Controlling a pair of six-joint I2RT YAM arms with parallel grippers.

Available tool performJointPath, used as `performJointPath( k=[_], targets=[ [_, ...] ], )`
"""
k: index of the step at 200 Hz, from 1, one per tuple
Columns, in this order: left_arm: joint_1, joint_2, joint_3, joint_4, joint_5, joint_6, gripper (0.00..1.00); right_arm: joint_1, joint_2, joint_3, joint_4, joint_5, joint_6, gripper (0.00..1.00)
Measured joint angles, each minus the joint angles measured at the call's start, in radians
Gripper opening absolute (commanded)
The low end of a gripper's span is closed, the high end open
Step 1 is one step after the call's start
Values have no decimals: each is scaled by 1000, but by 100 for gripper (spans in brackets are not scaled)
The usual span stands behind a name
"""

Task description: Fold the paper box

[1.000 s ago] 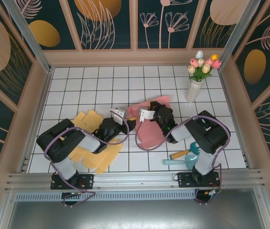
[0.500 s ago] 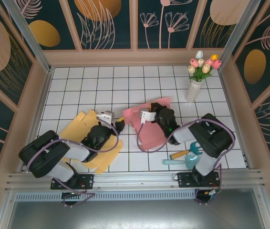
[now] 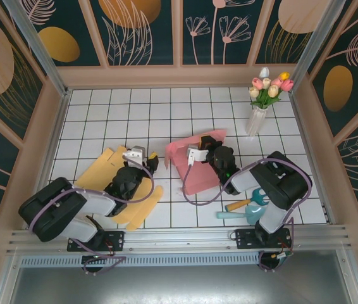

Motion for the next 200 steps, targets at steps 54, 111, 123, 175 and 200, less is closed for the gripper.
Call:
performJointPath(
  k=[54,111,123,175,200],
  targets=[
    [7,170,90,10,101,37,51,0,1,-16,22,0,-14,0],
    [7,231,108,31,260,32,47,1,51,-16,74,0,-25,0],
    [7,259,118,45,284,30,46,1,60,-16,86,0,-26,0],
    [7,335,156,55,334,8,44,1,71,-16,98,1,-30,0],
    [7,335,156,61,355,-7,44,1,72,-16,98,2,-31,0]
  ],
)
